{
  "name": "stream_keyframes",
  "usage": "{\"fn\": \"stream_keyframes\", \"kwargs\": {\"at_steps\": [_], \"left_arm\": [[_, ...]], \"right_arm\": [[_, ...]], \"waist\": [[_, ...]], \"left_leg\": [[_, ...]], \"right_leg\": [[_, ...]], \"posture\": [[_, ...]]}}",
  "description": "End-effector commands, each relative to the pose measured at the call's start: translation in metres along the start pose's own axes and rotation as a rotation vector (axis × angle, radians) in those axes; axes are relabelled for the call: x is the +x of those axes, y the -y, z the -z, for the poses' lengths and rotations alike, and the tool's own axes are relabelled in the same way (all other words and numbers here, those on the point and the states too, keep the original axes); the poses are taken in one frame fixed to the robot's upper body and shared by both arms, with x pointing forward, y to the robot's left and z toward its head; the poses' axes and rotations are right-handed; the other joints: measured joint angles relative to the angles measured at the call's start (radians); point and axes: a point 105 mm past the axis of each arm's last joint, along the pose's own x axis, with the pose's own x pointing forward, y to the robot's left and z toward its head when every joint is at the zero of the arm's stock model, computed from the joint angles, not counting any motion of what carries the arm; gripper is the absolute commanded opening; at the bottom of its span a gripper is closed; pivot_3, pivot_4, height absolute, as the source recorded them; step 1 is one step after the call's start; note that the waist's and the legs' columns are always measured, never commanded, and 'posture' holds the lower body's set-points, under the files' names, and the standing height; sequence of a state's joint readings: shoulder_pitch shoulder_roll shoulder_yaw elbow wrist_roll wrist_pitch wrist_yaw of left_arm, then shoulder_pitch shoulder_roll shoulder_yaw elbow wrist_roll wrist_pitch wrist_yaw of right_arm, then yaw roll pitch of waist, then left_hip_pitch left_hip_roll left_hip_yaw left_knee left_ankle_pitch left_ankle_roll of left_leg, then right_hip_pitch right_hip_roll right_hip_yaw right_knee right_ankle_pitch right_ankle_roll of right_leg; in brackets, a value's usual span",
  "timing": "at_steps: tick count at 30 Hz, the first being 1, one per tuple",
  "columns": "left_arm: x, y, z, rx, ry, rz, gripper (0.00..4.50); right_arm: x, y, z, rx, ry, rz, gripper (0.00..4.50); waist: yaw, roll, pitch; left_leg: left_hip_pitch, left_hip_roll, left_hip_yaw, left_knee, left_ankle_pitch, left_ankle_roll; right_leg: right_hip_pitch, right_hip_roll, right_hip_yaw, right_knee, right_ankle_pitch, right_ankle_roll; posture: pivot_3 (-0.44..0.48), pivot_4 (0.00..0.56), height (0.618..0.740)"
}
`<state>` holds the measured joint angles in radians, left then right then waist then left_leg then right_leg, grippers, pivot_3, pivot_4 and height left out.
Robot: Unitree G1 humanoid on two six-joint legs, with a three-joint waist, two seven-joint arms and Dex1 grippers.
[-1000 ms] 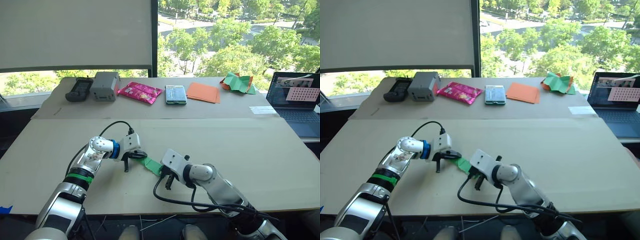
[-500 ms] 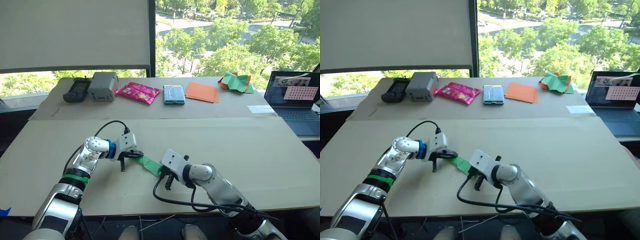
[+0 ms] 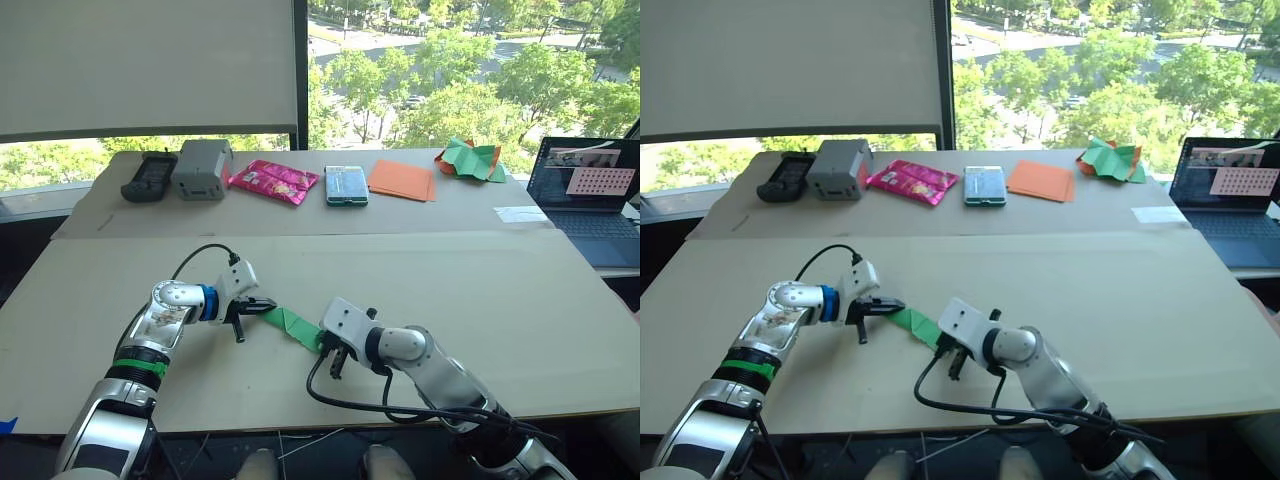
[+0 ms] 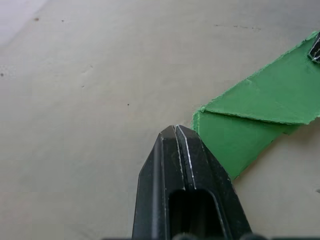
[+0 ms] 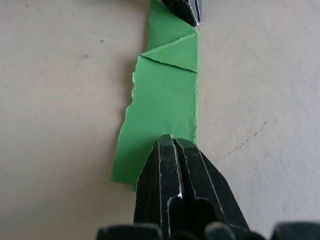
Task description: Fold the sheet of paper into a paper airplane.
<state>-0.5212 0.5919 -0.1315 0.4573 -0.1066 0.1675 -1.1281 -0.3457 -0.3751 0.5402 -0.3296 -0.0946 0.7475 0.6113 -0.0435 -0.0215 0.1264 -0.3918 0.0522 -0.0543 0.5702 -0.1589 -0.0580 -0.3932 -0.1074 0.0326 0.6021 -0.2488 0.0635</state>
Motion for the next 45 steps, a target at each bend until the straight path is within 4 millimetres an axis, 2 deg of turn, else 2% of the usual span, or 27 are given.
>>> {"fn": "stream_keyframes", "kwargs": {"at_steps": [1,5,8,11,14,17,21,26,28,34,36,39,40,45], "left_arm": [[-0.028,-0.012,-0.021,-0.016,0.088,-0.081,0.0],[-0.038,-0.009,-0.028,-0.031,0.122,-0.105,0.0],[-0.052,0.016,-0.047,-0.09,0.244,-0.07,0.0],[-0.061,0.04,-0.045,-0.18,0.272,-0.033,0.0],[-0.063,0.05,-0.044,-0.226,0.28,-0.038,0.0],[-0.063,0.057,-0.043,-0.245,0.28,-0.044,0.0],[-0.062,0.063,-0.042,-0.254,0.276,-0.047,0.0],[-0.065,0.067,-0.04,-0.264,0.263,-0.059,0.0],[-0.066,0.072,-0.039,-0.279,0.256,-0.049,0.55],[-0.068,0.078,-0.036,-0.302,0.238,-0.026,2.54],[-0.068,0.078,-0.036,-0.304,0.237,-0.024,3.21],[-0.068,0.081,-0.035,-0.298,0.231,-0.022,4.25],[-0.069,0.081,-0.035,-0.297,0.231,-0.024,4.48],[-0.07,0.083,-0.034,-0.294,0.229,-0.042,4.48]], "right_arm": [[-0.007,0.01,-0.008,-0.01,0.036,0.027,0.05],[-0.012,0.014,-0.02,-0.014,0.082,0.036,0.05],[-0.023,0.02,-0.045,-0.038,0.173,0.06,0.05],[-0.041,0.029,-0.066,-0.037,0.28,0.111,0.91],[-0.057,0.035,-0.081,0.0,0.375,0.139,2.0],[-0.067,0.029,-0.085,-0.01,0.41,0.121,3.05],[-0.072,0.021,-0.077,-0.009,0.402,0.09,4.4],[-0.076,0.005,-0.062,-0.034,0.373,0.021,4.46],[-0.079,-0.012,-0.062,-0.004,0.395,-0.083,4.5],[-0.076,-0.032,-0.064,0.187,0.437,-0.311,4.5],[-0.073,-0.034,-0.062,0.229,0.428,-0.351,4.5],[-0.058,-0.031,-0.056,0.286,0.389,-0.364,4.5],[-0.054,-0.03,-0.055,0.298,0.383,-0.364,4.5],[-0.036,-0.018,-0.045,0.364,0.354,-0.313,4.5]], "waist": [[0.003,-0.001,0.006],[0.02,-0.002,0.009],[0.026,-0.002,0.009],[0.026,-0.002,0.009],[0.032,-0.002,0.01],[0.033,-0.001,0.011],[0.03,0.0,0.012],[0.029,0.003,0.014],[0.029,0.003,0.014],[0.029,0.002,0.014],[0.029,0.003,0.014],[0.029,0.003,0.014],[0.029,0.003,0.014],[0.032,0.003,0.014]], "left_leg": [[-0.001,0.0,0.0,0.0,0.0,0.0],[-0.005,0.0,0.0,0.0,0.0,0.0],[-0.008,0.0,0.001,0.0,0.0,0.0],[-0.008,0.0,0.001,0.0,0.0,0.0],[-0.007,0.0,0.001,-0.001,0.0,0.0],[-0.008,0.0,0.0,-0.001,0.0,0.0],[-0.009,-0.001,0.001,0.0,0.0,0.0],[-0.014,-0.001,0.002,0.0,0.0,-0.001],[-0.014,-0.001,0.002,0.0,0.0,0.0],[-0.012,0.0,0.001,0.0,0.0,0.0],[-0.012,0.001,0.001,0.0,0.0,0.0],[-0.012,0.001,0.001,0.001,0.0,0.0],[-0.012,0.001,0.001,0.001,0.0,0.0],[-0.013,0.001,0.001,0.001,0.0,0.0]], "right_leg": [[-0.001,0.0,0.0,0.0,0.0,0.0],[-0.002,0.0,0.0,0.0,0.0,0.0],[-0.004,0.0,0.0,-0.002,0.0,0.0],[-0.004,0.0,0.0,-0.004,0.0,0.0],[-0.003,0.0,0.0,-0.004,0.0,0.0],[-0.003,0.0,-0.001,-0.007,0.0,0.0],[-0.005,-0.004,-0.001,-0.011,0.0,0.0],[-0.011,-0.008,-0.008,-0.018,0.0,0.0],[-0.011,-0.008,-0.008,-0.017,0.0,0.0],[-0.011,-0.007,-0.009,-0.014,0.0,-0.001],[-0.011,-0.007,-0.009,-0.014,0.0,-0.001],[-0.011,-0.007,-0.009,-0.015,0.0,-0.001],[-0.011,-0.007,-0.009,-0.016,0.0,-0.001],[-0.011,-0.007,-0.01,-0.016,0.001,-0.001]], "posture": [[0.0,0.15,0.706],[0.0,0.15,0.706],[0.0,0.15,0.706],[0.0,0.15,0.706],[0.0,0.15,0.706],[0.0,0.15,0.706],[0.0,0.15,0.706],[0.0,0.15,0.706],[0.0,0.15,0.706],[0.0,0.15,0.706],[0.0,0.15,0.706],[0.0,0.15,0.706],[0.0,0.15,0.706],[0.0,0.15,0.706]]}}
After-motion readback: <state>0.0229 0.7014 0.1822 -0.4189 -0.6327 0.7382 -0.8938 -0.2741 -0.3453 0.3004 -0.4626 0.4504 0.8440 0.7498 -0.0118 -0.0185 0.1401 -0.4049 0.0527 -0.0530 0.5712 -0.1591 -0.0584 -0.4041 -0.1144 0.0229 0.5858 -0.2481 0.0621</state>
